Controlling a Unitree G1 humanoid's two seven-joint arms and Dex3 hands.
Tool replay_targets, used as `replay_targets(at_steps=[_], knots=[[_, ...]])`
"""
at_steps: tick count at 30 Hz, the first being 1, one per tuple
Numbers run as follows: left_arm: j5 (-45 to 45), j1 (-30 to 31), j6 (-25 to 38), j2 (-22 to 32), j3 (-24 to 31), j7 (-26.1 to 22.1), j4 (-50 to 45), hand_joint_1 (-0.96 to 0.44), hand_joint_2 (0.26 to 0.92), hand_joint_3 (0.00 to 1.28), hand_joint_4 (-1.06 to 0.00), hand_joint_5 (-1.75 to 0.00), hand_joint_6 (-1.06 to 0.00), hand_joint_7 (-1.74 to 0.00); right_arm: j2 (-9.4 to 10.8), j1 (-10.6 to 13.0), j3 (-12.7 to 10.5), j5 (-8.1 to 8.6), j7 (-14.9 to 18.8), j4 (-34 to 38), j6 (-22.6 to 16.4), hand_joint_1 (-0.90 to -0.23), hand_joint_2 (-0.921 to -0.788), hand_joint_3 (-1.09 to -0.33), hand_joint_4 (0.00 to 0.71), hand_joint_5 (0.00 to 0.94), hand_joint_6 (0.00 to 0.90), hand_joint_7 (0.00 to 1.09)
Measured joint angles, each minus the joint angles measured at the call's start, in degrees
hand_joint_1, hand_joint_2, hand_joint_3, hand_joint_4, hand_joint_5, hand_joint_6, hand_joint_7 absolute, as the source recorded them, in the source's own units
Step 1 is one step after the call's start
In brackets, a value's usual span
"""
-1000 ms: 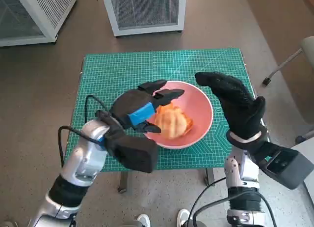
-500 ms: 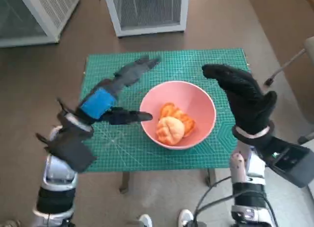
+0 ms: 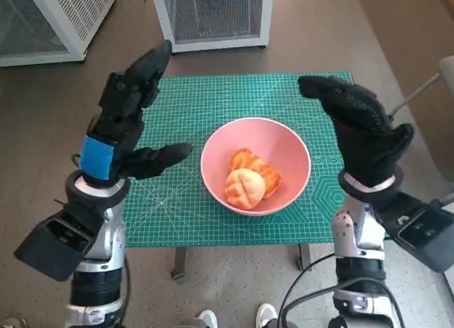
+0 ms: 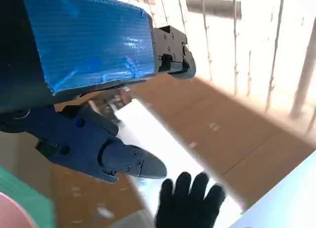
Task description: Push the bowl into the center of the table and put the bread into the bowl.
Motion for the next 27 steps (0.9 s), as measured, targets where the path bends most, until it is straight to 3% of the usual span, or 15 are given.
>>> replay_targets(at_steps=[5,11,16,27], knots=[[-2.8,0.1,-2.5,-1.5,-0.2,-1.7,1.2,-0.64,0.921,0.22,-0.18,0.00,-0.22,-0.18,-0.1,-1.3,0.1,0.05,-1.0,-0.3,1.5,-0.570,-0.921,-0.502,0.352,0.063,0.090,0.69],[-3.1,0.0,-4.2,-1.8,-0.1,-2.0,2.6,-0.64,0.921,0.23,-0.19,0.00,-0.25,-0.15,-0.1,-1.8,0.6,-0.36,-2.3,-1.1,2.4,-0.571,-0.921,-0.493,0.361,0.062,0.092,0.69],[-2.9,-0.2,-5.0,-2.4,0.0,-1.4,3.4,-0.63,0.921,0.25,-0.20,-0.01,-0.27,-0.14,-0.1,-2.2,0.9,-1.32,-2.6,-1.1,2.4,-0.571,-0.921,-0.501,0.363,0.059,0.081,0.69],[-1.9,-0.7,-5.0,-3.3,-0.3,-0.3,4.0,-0.62,0.921,0.26,-0.20,-0.01,-0.28,-0.13,-0.1,-3.9,1.1,-1.64,-2.3,0.2,1.7,-0.548,-0.921,-0.558,0.356,0.043,0.036,0.69]])
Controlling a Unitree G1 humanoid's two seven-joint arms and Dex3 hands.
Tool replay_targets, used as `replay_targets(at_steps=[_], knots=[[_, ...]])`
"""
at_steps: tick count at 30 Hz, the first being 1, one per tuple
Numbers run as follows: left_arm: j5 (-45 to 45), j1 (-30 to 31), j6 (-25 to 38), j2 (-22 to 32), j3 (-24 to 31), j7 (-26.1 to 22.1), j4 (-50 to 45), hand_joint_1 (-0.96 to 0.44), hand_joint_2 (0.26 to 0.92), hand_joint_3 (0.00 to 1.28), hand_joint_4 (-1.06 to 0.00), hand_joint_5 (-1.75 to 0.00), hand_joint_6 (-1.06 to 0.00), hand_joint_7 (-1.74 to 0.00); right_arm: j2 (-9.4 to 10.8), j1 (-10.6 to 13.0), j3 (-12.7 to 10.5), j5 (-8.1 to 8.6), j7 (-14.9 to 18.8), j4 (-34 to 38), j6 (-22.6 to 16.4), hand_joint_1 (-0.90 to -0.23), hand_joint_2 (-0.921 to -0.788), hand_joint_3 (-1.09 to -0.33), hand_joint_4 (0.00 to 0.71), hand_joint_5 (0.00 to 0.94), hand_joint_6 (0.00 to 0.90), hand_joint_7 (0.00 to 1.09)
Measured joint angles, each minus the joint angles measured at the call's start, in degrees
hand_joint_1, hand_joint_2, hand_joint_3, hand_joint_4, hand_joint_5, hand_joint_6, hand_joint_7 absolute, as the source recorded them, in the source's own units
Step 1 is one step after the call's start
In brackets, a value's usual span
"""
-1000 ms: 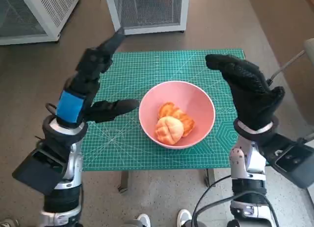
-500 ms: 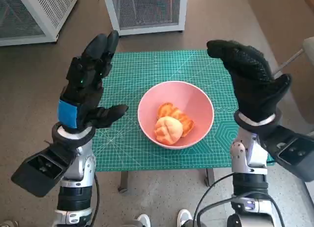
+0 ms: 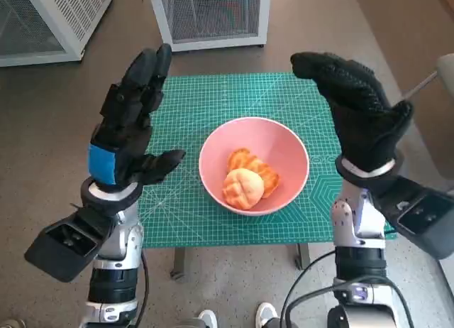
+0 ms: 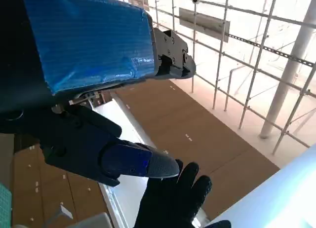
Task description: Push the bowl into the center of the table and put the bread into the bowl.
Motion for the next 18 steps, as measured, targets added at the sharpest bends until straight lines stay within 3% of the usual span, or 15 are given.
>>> replay_targets(at_steps=[18], knots=[[0.1,-1.2,2.1,1.0,-0.2,0.2,-0.2,-0.60,0.921,0.26,-0.20,0.00,-0.27,-0.11,-0.4,-0.9,0.8,-0.15,0.9,0.9,-0.2,-0.528,-0.921,-0.588,0.347,0.031,0.015,0.72]])
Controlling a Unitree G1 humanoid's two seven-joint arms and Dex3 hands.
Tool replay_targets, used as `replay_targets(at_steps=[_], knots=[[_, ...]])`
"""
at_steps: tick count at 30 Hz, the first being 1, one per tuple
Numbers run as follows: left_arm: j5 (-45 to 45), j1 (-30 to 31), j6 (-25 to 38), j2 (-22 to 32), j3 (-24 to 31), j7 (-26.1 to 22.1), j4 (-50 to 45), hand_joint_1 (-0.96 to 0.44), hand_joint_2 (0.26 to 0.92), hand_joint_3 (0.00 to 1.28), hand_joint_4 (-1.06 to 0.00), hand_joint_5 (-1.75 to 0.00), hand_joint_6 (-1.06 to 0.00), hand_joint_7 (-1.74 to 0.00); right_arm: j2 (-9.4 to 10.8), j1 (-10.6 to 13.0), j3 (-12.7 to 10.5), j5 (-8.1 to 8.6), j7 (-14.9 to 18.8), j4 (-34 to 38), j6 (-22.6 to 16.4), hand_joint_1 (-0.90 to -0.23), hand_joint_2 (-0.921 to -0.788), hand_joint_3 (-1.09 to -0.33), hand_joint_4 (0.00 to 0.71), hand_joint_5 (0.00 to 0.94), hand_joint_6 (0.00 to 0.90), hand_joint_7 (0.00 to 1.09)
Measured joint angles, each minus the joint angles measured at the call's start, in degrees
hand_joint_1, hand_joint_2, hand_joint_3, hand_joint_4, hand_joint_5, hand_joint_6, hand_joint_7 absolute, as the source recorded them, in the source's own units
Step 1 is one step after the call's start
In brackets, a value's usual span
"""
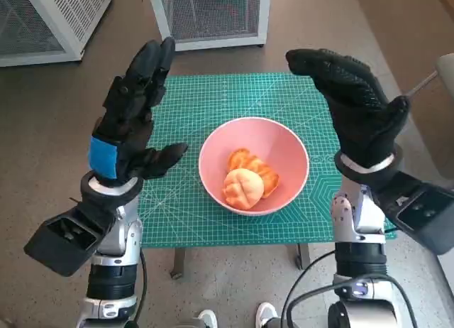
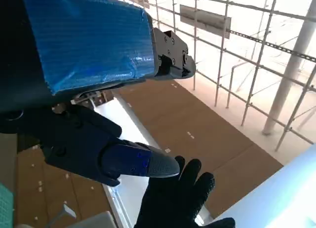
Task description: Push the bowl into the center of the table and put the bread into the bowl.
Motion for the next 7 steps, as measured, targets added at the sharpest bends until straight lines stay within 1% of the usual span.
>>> replay_targets(at_steps=[7], knots=[[-0.3,0.0,0.1,0.5,0.0,0.0,-0.2,-0.61,0.921,0.26,-0.20,0.00,-0.27,-0.10,0.0,0.0,0.5,-0.02,0.0,-0.2,0.4,-0.530,-0.921,-0.593,0.346,0.029,0.007,0.73]])
